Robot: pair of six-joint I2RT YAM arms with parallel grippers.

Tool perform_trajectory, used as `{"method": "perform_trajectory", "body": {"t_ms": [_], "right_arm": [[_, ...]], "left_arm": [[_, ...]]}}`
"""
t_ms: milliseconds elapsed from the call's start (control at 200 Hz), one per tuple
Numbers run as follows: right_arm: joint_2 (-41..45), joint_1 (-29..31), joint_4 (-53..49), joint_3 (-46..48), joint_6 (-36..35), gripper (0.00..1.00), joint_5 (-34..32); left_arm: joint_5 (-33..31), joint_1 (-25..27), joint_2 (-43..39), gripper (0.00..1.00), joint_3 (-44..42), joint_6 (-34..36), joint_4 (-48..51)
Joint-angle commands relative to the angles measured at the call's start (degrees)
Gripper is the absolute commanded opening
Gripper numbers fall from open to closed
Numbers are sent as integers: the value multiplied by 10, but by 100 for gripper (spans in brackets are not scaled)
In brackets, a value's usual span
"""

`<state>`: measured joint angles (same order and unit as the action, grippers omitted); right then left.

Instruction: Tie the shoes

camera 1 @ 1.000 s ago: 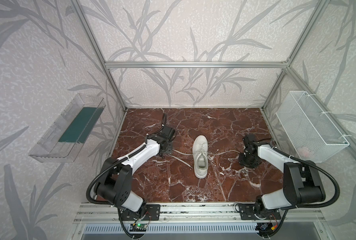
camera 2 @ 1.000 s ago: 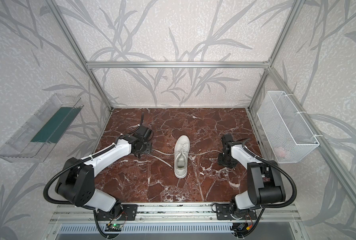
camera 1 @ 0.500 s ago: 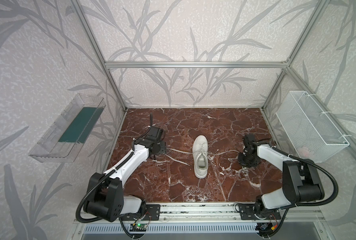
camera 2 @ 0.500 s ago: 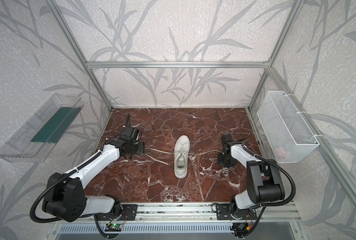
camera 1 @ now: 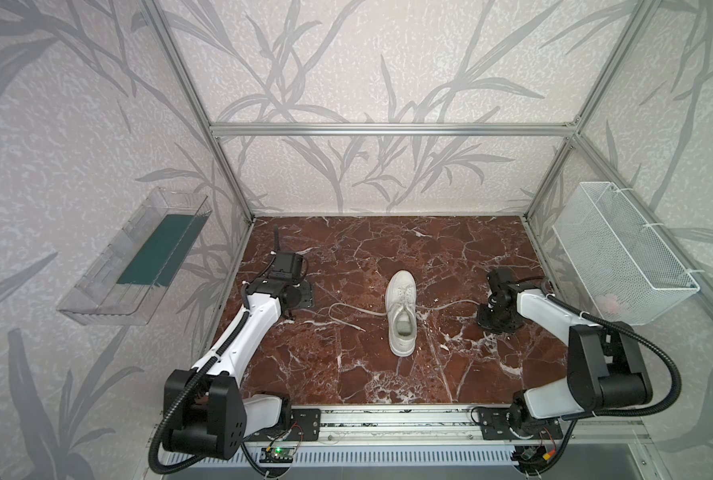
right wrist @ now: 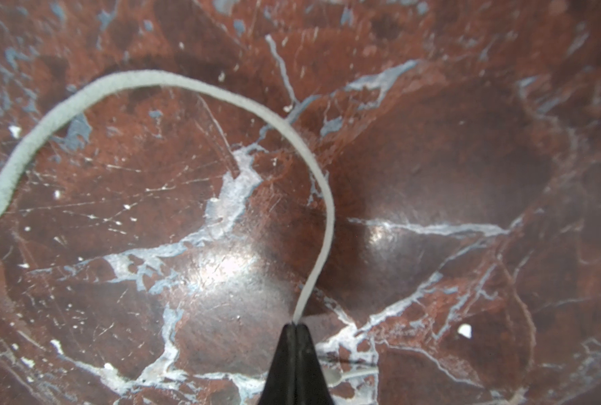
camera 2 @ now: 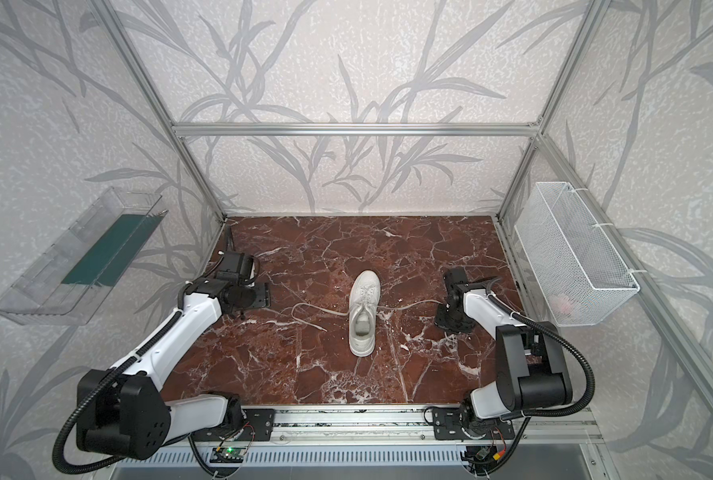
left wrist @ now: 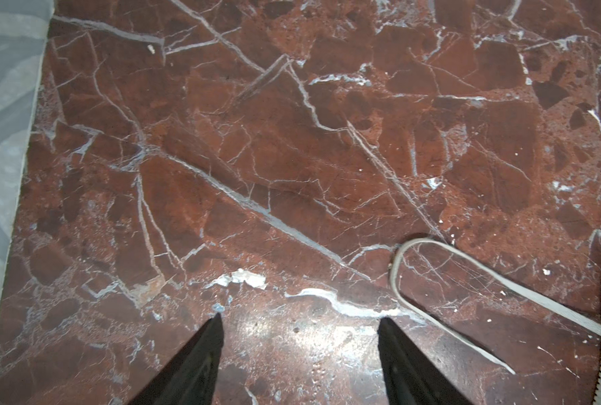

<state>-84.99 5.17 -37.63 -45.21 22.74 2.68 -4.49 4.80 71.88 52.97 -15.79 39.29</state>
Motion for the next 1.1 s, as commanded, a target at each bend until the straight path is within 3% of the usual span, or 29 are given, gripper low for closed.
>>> {"method": "perform_trajectory", "body": {"t_ms": [0, 210, 450, 730, 890, 1095], "right_arm": [[16, -4, -9, -4, 0, 3, 10], [46, -4, -9, -3, 0, 1, 44], [108, -4, -20, -19, 14, 0, 119], [160, 5, -13, -81, 89, 0, 215], [160, 43, 13, -135, 134, 0, 224], [108, 115, 45, -224, 195, 0, 221]], "left_arm": [[0, -36, -28, 73, -1, 3, 33], [108, -54, -78, 73, -37, -29, -28], [173, -53, -107, 72, -89, -35, -93], [211, -52, -124, 72, -143, -105, -166], [216, -46, -130, 72, -176, -151, -211], [211, -41, -132, 72, -186, -152, -211]]}}
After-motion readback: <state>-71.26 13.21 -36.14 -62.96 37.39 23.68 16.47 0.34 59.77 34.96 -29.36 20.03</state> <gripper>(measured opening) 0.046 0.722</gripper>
